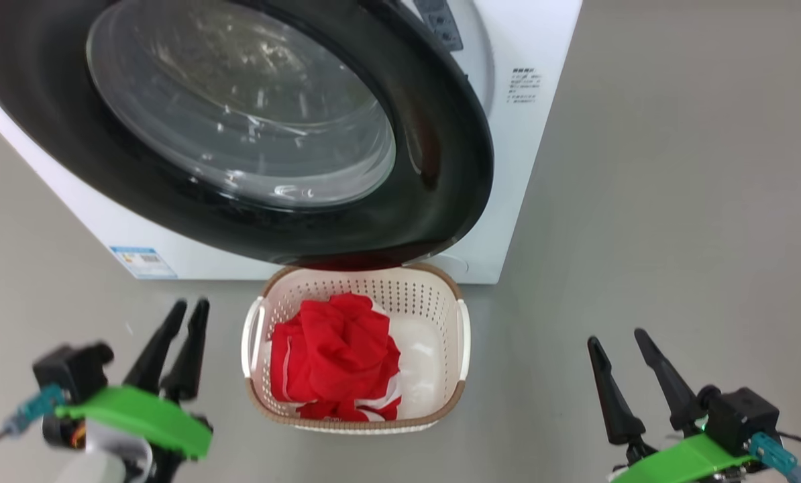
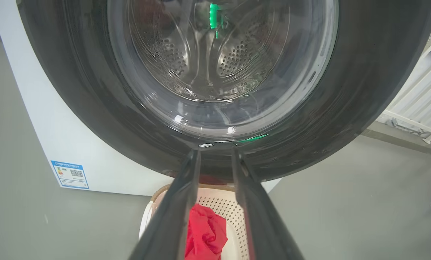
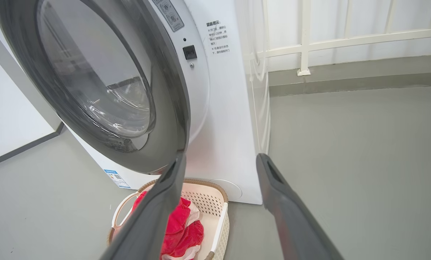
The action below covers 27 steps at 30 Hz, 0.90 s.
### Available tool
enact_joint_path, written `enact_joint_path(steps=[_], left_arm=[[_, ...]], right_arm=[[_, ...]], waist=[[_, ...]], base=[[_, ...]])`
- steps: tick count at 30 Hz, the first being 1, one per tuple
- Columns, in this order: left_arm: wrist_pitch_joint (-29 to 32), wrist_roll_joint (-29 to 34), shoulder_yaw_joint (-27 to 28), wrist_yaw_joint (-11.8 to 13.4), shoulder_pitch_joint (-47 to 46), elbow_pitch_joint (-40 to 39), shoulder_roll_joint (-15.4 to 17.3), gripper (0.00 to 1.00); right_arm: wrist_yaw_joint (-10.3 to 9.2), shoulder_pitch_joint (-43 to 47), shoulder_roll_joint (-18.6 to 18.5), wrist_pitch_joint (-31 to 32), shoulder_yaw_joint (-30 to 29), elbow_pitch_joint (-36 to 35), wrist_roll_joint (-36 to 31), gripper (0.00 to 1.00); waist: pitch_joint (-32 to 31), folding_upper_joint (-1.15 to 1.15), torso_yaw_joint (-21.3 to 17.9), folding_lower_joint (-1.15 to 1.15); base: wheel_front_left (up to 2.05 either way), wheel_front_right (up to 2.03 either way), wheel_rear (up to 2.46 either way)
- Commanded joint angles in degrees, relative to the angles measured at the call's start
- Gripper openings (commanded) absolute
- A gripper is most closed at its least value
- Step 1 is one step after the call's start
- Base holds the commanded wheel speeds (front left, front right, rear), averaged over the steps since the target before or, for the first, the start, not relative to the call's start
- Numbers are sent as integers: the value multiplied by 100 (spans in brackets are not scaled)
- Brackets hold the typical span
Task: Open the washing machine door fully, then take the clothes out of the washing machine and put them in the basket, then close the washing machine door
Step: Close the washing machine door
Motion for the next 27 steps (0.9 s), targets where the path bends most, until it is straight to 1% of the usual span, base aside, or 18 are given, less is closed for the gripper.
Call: enact_joint_path(steps=[1, 2, 4, 5, 7, 9, 18, 22, 27], left_arm=[[-46, 52, 251, -32, -12, -150, 142, 48], [-46, 142, 358, -32, 118, -197, 111, 56], [-46, 292, 544, -32, 375, -298, 50, 65], [-46, 351, 652, -32, 500, -336, 18, 71], [-46, 523, 827, -32, 747, -421, -21, 91], [-46, 647, 1036, -32, 965, -506, -80, 100], [-46, 1289, 1801, -32, 1748, -865, -307, 100], [-46, 1601, 2172, -32, 2061, -1143, -473, 100], [-46, 1829, 2461, -32, 2406, -1402, -655, 100]], right_arm=[[36, 6, -10, -37, 108, -138, -80, 100], [36, 46, -10, -37, 96, -143, -82, 100], [36, 129, -10, -37, 66, -149, -90, 100], [36, 169, -10, -37, 47, -152, -92, 100], [36, 253, -10, -37, 19, -158, -96, 100], [36, 330, -10, -37, -12, -177, -96, 100], [36, 575, -38, -37, -88, -224, -95, 100], [36, 676, -54, -37, -185, -272, -90, 100], [36, 798, -59, -37, -246, -318, -82, 100]], waist=[[-86, 0, -42, 0], [-122, 0, -59, 0], [-184, 0, -98, 0], [-216, 0, -119, 0], [-277, 0, -170, 0], [-316, 0, -210, 0], [-456, 0, -352, 0], [-498, 0, -401, 0], [-545, 0, -461, 0]], base=[[0, 0, 0], [0, 0, 0], [0, 0, 0], [0, 0, 0], [0, 0, 0], [0, 0, 0], [0, 0, 0], [0, 0, 0], [0, 0, 0]])
